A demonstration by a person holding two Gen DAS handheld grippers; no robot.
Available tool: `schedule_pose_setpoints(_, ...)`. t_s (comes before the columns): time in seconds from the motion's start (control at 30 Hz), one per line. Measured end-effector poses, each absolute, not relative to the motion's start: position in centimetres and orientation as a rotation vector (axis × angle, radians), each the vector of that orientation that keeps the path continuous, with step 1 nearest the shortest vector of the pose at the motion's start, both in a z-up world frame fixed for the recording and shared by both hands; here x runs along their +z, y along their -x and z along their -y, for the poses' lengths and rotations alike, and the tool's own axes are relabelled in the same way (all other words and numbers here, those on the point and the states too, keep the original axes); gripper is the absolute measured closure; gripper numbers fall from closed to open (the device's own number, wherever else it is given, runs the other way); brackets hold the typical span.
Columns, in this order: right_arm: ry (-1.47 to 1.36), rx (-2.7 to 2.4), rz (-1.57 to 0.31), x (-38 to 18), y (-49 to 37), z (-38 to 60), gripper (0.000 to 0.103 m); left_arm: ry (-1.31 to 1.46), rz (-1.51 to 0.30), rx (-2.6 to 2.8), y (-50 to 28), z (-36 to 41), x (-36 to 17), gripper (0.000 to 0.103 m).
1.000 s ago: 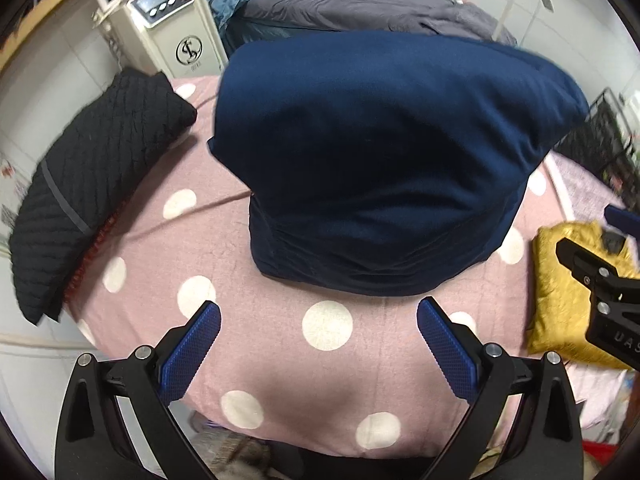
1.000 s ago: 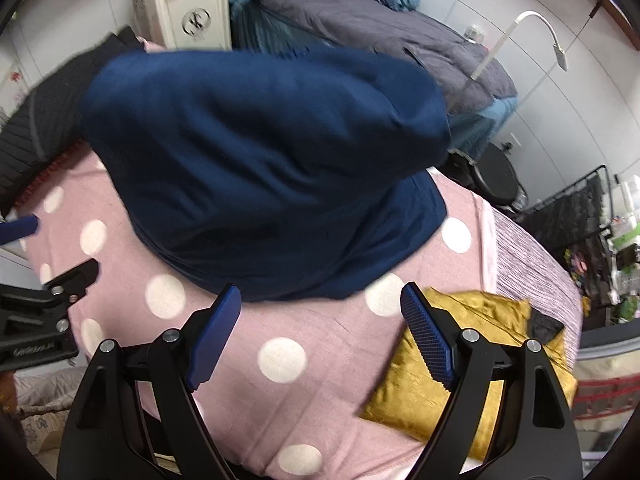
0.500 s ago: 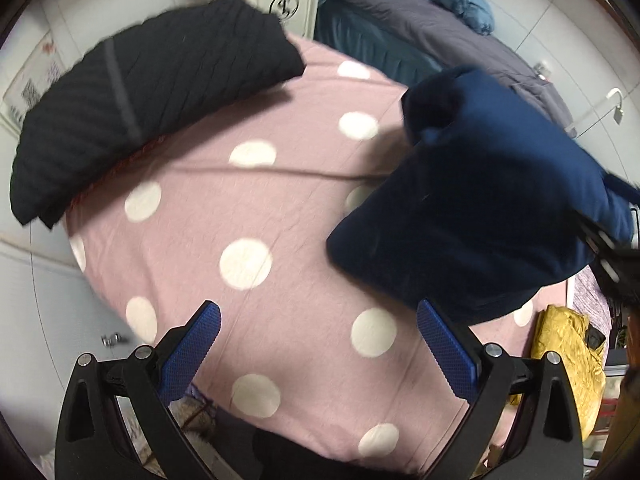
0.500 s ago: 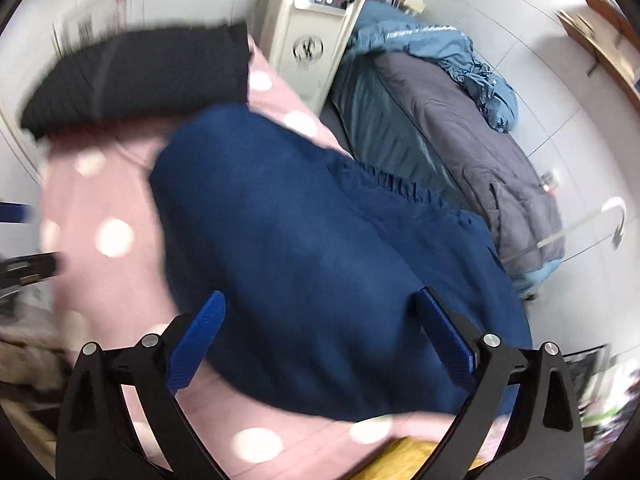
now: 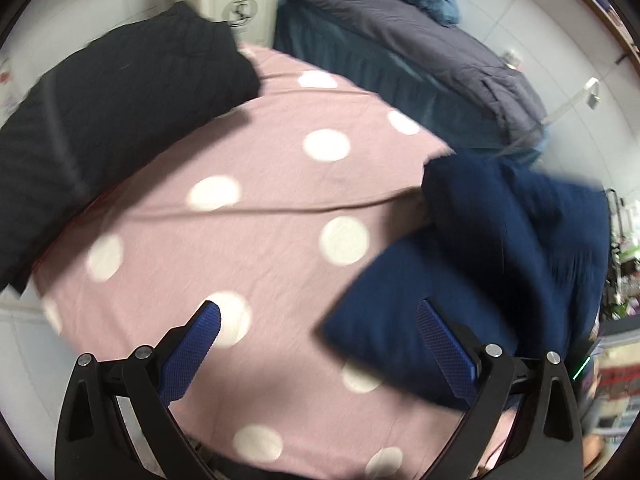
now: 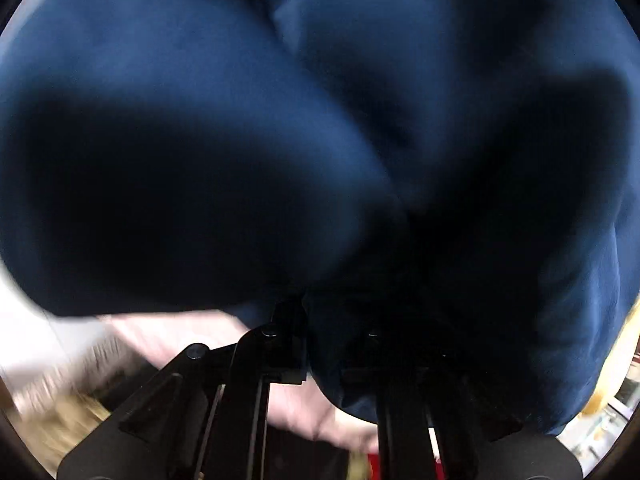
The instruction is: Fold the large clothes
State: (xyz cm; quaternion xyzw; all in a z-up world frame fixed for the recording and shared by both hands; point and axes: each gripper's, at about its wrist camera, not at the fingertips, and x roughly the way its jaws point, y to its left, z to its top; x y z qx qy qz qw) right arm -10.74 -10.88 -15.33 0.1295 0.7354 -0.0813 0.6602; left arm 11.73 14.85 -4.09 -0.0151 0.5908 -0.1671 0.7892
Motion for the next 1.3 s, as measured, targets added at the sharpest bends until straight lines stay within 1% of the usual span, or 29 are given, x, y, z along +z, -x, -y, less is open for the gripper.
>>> schedule_pose_setpoints(0.07,-0.270,-0.083,-1.739,-17.0,13.8,7.1,0.093,0.020,-1.289,-0.459,-12.7,-12.4,-4.9,0.007)
schedule_pose_setpoints(0.1,-0.230,-0.032,-1.746,-17.1,14.4,5.2,0.093,0.008,-1.298,-0.497,-12.9,-11.2,-5.3,0.007)
schedule_pose_setpoints(0.17,-0.045,0.016,-1.704,-16.3,15.0,1.2,0.091,-0.037,-1.319,-0.578,-12.8,-8.5,-6.3,0.007)
schedule_pose_setpoints(0.23,0.009,-0.006,-1.659,-15.3,14.9,0.2,0.085,-0.085,-1.323,-0.646,-12.5,-6.0,-7.0,0.006)
schedule_pose_setpoints(0.3,-0.022,-0.066,-1.610,-13.7,15.0,1.2,0.074,-0.125,-1.320,-0.711,-12.2,-3.4,-7.8,0.006)
schedule_pose_setpoints(0.37,-0.119,-0.083,-1.567,-12.0,15.6,2.7,0.038,-0.127,-1.344,-0.769,-12.2,-1.4,-9.1,0.006)
schedule_pose_setpoints(0.4,-0.156,-0.108,-1.530,-10.7,16.0,3.7,0.034,-0.126,-1.375,-0.793,-12.1,-0.2,-9.9,0.007)
schedule_pose_setpoints(0.47,-0.161,-0.134,-1.476,-8.3,17.0,5.1,0.032,-0.133,-1.419,-0.819,-11.4,1.3,-10.7,0.007)
schedule_pose_setpoints(0.57,-0.122,-0.178,-1.382,-4.0,18.0,7.1,0.032,-0.247,-1.401,-0.857,-9.6,4.3,-11.8,0.007)
schedule_pose_setpoints(0.63,-0.114,-0.215,-1.246,-0.1,17.3,8.8,0.031,-0.303,-1.378,-0.894,-8.3,5.6,-12.2,0.009)
schedule_pose_setpoints(0.67,-0.120,-0.240,-1.173,1.6,16.5,10.2,0.025,-0.307,-1.358,-0.918,-7.5,5.8,-12.2,0.012)
schedule_pose_setpoints(0.73,-0.114,-0.314,-1.071,4.0,14.0,13.0,0.017,-0.331,-1.335,-0.923,-6.3,6.0,-12.1,0.038)
schedule_pose_setpoints(0.77,-0.103,-0.354,-1.049,4.8,12.0,14.9,0.017,-0.340,-1.327,-0.922,-5.9,5.8,-12.1,0.041)
schedule_pose_setpoints(0.8,-0.082,-0.408,-1.032,4.9,10.2,16.2,0.017,-0.351,-1.313,-0.923,-5.2,5.6,-12.0,0.048)
schedule_pose_setpoints(0.83,-0.066,-0.446,-1.026,4.6,8.1,17.9,0.017,-0.358,-1.305,-0.925,-4.9,5.4,-11.8,0.058)
schedule_pose_setpoints(0.93,-0.024,-0.484,-1.051,2.6,3.4,22.1,0.017,-0.348,-1.303,-0.935,-3.7,4.2,-11.0,0.073)
schedule_pose_setpoints(1.0,0.030,-0.530,-1.100,0.1,1.0,24.4,0.017,-0.305,-1.307,-0.950,-2.9,3.1,-10.2,0.077)
schedule_pose_setpoints(1.03,0.034,-0.539,-1.146,-2.0,0.6,25.1,0.018,-0.304,-1.306,-0.951,-2.4,2.7,-9.9,0.079)
schedule_pose_setpoints(1.07,0.024,-0.530,-1.194,-3.9,1.0,24.9,0.040,-0.309,-1.306,-0.944,-2.1,2.6,-9.8,0.079)
schedule_pose_setpoints(1.1,-0.022,-0.485,-1.286,-6.2,1.0,25.0,0.061,-0.313,-1.309,-0.931,-1.6,2.3,-9.8,0.080)
schedule_pose_setpoints(1.13,-0.098,-0.417,-1.361,-8.2,1.2,24.9,0.094,-0.309,-1.313,-0.921,-1.1,2.4,-9.9,0.080)
schedule_pose_setpoints(1.17,-0.179,-0.340,-1.408,-10.1,1.6,24.5,0.101,-0.287,-1.330,-0.912,-0.9,1.8,-9.9,0.080)
schedule_pose_setpoints(1.2,-0.205,-0.301,-1.427,-10.9,2.5,24.1,0.102,-0.271,-1.344,-0.908,-0.8,1.3,-10.0,0.081)
schedule_pose_setpoints(1.3,-0.113,-0.186,-1.485,-13.0,7.8,20.0,0.102,-0.268,-1.407,-0.906,0.0,0.0,-10.8,0.082)
